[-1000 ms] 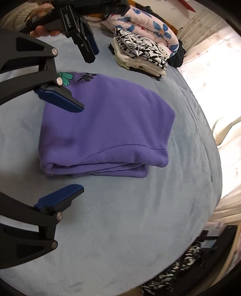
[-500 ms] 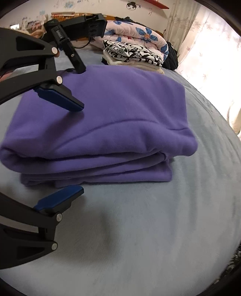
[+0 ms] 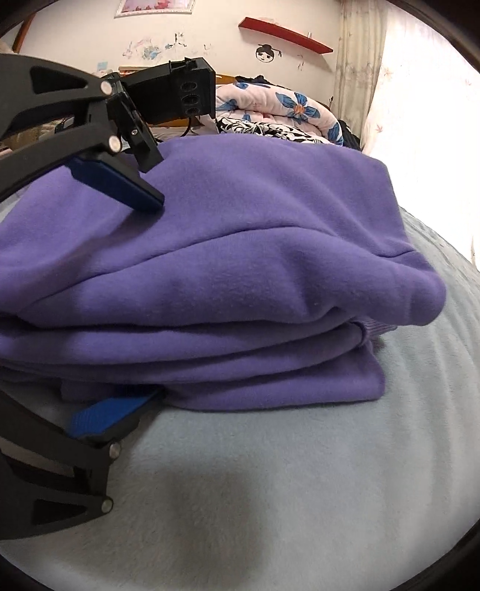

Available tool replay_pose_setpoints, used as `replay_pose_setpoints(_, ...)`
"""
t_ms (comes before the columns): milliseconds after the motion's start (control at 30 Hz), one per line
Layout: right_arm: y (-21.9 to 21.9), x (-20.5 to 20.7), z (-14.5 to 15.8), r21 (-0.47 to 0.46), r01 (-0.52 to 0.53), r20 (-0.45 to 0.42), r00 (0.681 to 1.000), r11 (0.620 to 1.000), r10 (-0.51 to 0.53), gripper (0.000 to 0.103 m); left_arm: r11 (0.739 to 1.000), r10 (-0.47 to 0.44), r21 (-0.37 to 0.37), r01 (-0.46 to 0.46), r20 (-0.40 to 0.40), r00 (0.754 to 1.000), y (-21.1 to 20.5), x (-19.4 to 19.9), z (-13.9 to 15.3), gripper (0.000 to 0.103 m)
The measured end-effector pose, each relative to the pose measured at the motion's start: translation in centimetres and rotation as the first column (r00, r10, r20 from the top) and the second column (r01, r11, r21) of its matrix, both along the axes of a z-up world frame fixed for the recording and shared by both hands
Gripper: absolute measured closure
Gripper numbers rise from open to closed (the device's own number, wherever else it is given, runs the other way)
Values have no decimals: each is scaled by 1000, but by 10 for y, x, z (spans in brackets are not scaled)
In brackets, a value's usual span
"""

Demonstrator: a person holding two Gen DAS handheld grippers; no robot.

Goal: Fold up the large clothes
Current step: 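Grasp the folded hoodie bundle from its sides with both tools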

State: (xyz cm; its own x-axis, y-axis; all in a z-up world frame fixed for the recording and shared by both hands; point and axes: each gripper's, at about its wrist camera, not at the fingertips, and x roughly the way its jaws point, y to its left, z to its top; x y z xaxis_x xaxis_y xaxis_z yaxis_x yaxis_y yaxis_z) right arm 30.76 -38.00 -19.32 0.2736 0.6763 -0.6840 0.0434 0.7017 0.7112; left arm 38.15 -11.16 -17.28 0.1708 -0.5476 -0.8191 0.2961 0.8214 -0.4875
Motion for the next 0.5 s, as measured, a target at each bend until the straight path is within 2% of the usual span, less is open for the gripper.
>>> replay_pose_setpoints(33, 3, 0, 1, -8, -10, 8, 1000, 1000, 10, 1, 1000, -4, -1, 4, 2, 1000, 0, 0, -1, 0)
replay_pose_setpoints(167, 18, 1, 6, -83, -45, 34, 998, 996, 48, 0, 1000, -14, 8, 14, -14, 1000, 1, 4, -2, 0)
replay_pose_setpoints(300, 20, -3, 9, -96, -25, 55, 998, 995, 30, 0, 1000, -3, 17, 4, -19, 1000, -3, 5, -1, 0)
replay_pose_setpoints(500, 31, -10, 15, -174, -18, 101, 994, 985, 36, 10, 1000, -3, 28, 3, 2, 1000, -6, 3, -2, 0)
